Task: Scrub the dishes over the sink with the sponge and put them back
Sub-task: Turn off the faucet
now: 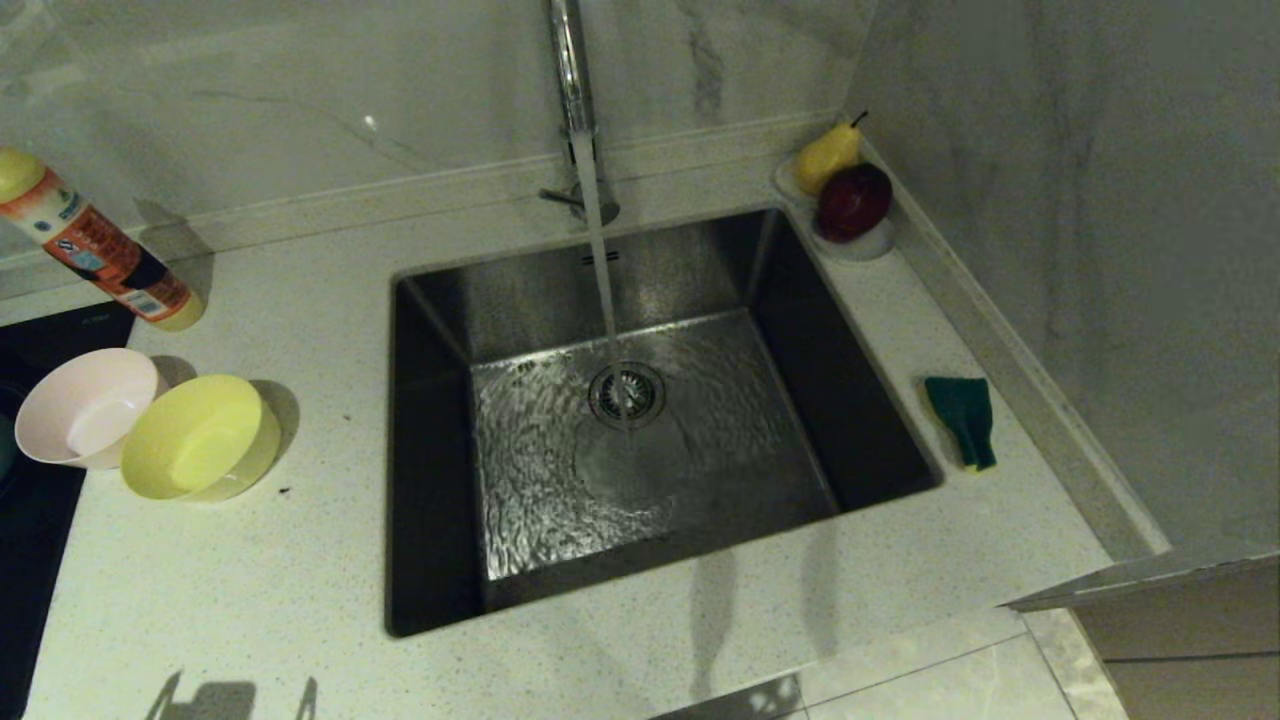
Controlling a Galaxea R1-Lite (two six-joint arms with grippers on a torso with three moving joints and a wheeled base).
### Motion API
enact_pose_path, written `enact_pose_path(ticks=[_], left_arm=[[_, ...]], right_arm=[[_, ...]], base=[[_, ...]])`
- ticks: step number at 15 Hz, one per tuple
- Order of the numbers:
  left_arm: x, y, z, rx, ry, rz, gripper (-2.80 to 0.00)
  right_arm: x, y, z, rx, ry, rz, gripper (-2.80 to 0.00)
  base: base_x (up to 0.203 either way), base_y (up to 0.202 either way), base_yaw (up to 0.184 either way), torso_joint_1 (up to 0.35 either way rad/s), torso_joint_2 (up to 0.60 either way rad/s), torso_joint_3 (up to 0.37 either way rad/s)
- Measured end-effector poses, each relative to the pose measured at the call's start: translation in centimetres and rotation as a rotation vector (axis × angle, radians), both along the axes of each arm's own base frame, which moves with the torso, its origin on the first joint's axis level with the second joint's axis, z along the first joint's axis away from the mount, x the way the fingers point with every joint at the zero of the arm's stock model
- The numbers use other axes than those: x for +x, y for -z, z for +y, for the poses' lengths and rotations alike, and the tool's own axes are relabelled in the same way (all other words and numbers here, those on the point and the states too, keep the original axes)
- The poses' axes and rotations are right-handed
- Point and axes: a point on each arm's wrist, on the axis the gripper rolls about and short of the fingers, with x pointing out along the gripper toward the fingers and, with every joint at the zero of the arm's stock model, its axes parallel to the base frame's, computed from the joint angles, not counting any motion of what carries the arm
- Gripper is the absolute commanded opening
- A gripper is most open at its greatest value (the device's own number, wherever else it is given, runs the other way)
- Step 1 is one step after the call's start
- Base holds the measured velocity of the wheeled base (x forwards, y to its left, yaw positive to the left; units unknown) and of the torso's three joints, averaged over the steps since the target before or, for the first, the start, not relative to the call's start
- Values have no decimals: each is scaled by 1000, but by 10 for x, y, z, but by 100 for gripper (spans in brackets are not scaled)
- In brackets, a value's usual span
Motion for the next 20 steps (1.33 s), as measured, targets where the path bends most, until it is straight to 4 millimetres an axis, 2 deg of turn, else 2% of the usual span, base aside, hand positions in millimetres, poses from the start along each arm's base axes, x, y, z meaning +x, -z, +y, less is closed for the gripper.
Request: enact_pose_path(ticks=[20], left_arm=[[0,0,0,4,-1,2,0]], right_arm=[[0,0,0,0,0,0,-280]], base=[[0,0,0,0,0,0]])
